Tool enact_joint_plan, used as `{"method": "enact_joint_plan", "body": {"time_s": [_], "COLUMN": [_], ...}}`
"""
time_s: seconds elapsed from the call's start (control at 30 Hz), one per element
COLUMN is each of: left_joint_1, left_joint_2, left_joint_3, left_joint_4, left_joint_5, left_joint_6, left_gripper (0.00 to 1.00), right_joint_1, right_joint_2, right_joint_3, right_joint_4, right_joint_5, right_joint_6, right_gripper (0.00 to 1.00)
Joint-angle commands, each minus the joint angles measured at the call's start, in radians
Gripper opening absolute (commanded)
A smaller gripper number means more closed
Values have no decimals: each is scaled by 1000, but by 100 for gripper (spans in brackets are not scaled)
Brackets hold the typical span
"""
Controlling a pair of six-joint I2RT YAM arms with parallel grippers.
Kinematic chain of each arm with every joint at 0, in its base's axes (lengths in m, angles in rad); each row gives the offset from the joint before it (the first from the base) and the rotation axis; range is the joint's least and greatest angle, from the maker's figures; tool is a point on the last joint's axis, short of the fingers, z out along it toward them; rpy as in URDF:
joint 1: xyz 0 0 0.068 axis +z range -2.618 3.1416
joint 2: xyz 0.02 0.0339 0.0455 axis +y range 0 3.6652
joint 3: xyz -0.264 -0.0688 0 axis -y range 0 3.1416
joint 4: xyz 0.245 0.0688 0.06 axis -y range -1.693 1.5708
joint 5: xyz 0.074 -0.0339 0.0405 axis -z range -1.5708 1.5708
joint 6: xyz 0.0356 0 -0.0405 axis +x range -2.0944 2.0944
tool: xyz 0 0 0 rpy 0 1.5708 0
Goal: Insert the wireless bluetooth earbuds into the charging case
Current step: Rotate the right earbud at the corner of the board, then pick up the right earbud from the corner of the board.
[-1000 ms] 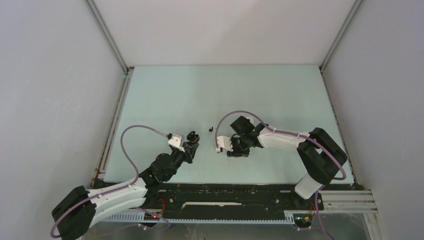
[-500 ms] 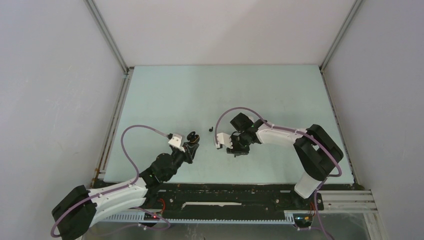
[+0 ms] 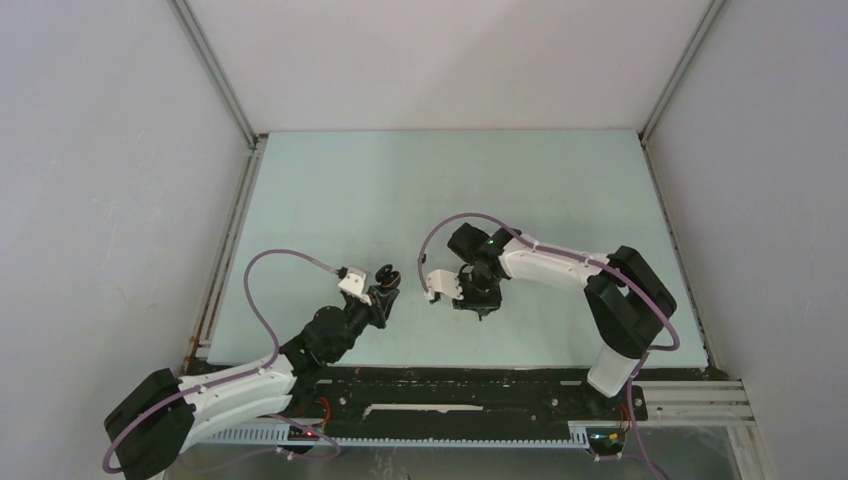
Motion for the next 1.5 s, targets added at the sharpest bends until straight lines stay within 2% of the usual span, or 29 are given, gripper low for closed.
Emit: {"method": "enact_joint_plan", "body": {"time_s": [0.0,0.1,0.27,0.37,0.43,0.5,0.67,0.87,0.97,1.1,1.17,1.23,1.47], "left_joint_1": [3,4,5,5,4,3,4,4,4,5,4,4,3], "left_joint_2": [9,3,-3,-16,-26,-35,-36,-24,-25,-19,-7,6,22], "left_joint_3": [16,14,13,6,1,0,1,11,9,11,15,19,17], "left_joint_4": [47,47,46,47,46,37,31,31,31,33,33,38,42], "left_joint_5": [13,14,17,15,12,7,7,9,8,6,8,12,9], "left_joint_6": [25,25,22,18,18,18,18,23,23,23,23,20,14], "left_gripper": [3,3,3,3,4,4,4,4,4,4,4,4,4], "right_joint_1": [23,17,13,20,29,33,-12,-202,-312,-468,-508,-510,-470], "right_joint_2": [101,166,238,277,287,279,151,-47,-162,-388,-498,-523,-386], "right_joint_3": [106,108,128,160,170,177,234,226,103,-148,-277,-347,-357], "right_joint_4": [-320,-416,-469,-449,-429,-414,-474,-470,-353,-90,65,132,103], "right_joint_5": [156,267,375,398,390,382,255,40,-93,-318,-359,-352,-311], "right_joint_6": [0,19,39,65,72,78,64,-17,-98,-221,-259,-311,-389], "right_gripper": [8,7,6,12,24,30,37,38,36,33,33,33,32]}}
